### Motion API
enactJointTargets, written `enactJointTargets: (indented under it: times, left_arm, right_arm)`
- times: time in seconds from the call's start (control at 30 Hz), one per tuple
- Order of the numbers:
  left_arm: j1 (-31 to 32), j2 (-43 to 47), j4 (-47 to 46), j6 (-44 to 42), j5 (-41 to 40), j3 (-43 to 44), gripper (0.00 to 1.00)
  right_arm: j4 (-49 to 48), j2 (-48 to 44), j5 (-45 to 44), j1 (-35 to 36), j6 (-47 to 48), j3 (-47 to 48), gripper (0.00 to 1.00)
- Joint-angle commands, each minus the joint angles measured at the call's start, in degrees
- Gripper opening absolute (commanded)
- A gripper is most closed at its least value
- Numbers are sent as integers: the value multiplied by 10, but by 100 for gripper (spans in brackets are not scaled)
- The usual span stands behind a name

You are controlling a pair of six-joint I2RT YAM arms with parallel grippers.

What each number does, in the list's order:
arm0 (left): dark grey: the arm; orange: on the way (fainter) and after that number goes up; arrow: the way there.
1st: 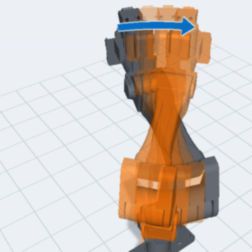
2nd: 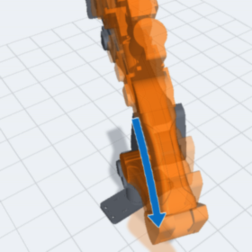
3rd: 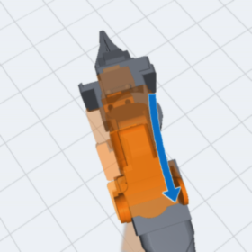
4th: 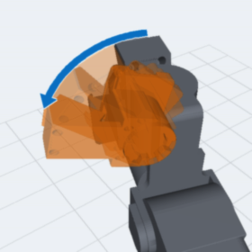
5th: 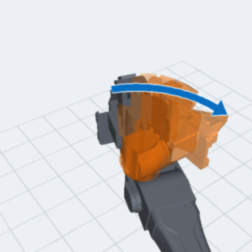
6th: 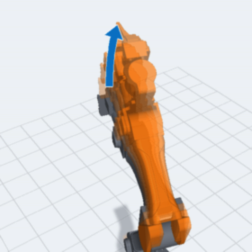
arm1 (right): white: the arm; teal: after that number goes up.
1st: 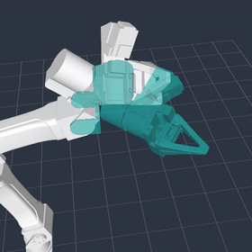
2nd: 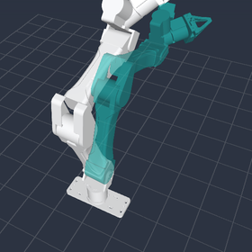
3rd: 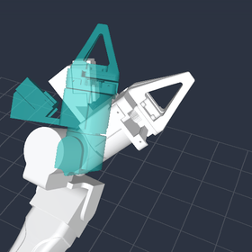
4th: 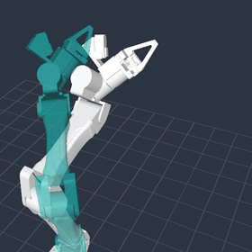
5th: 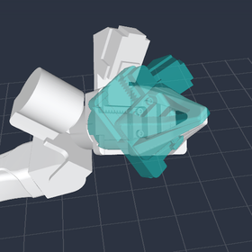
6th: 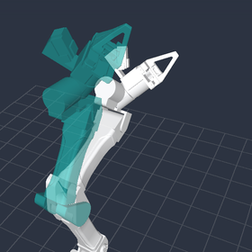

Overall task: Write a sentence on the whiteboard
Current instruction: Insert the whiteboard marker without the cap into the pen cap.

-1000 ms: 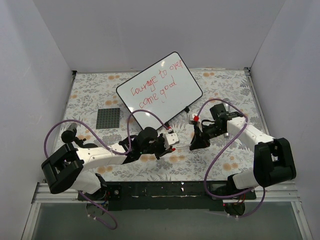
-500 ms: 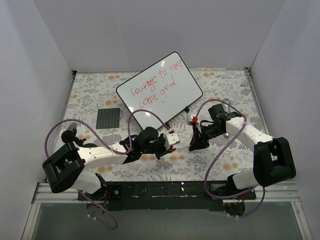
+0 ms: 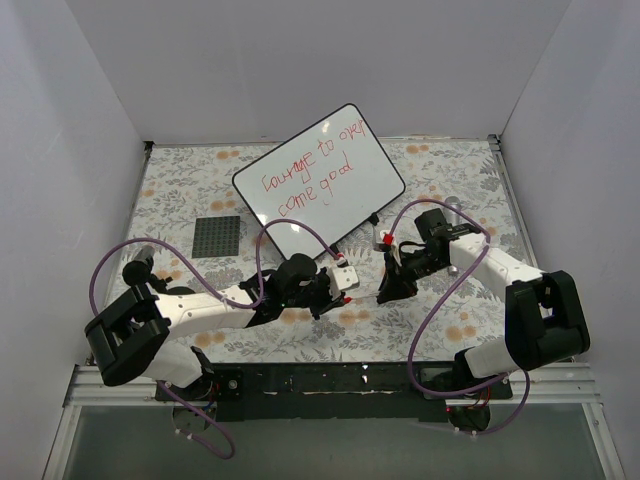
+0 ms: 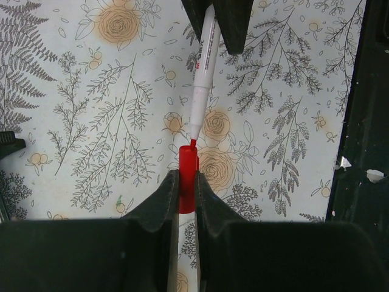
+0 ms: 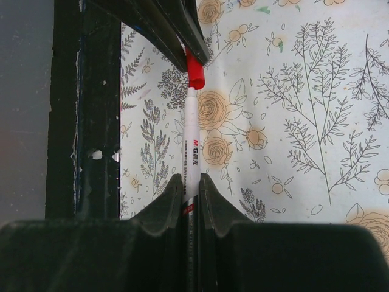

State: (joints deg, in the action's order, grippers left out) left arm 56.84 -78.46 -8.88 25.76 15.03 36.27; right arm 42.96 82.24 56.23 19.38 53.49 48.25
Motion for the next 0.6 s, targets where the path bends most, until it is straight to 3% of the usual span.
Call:
enactJointTargets:
  times: [0.0, 0.57]
  left_arm:
    - [1, 2, -15, -4, 15, 20, 0]
    - [2, 13, 0, -13, -2, 4, 0]
  right_arm:
    - [-9, 5, -4, 7, -3, 21, 1]
    - [-2, -9, -4, -5, 5, 26, 1]
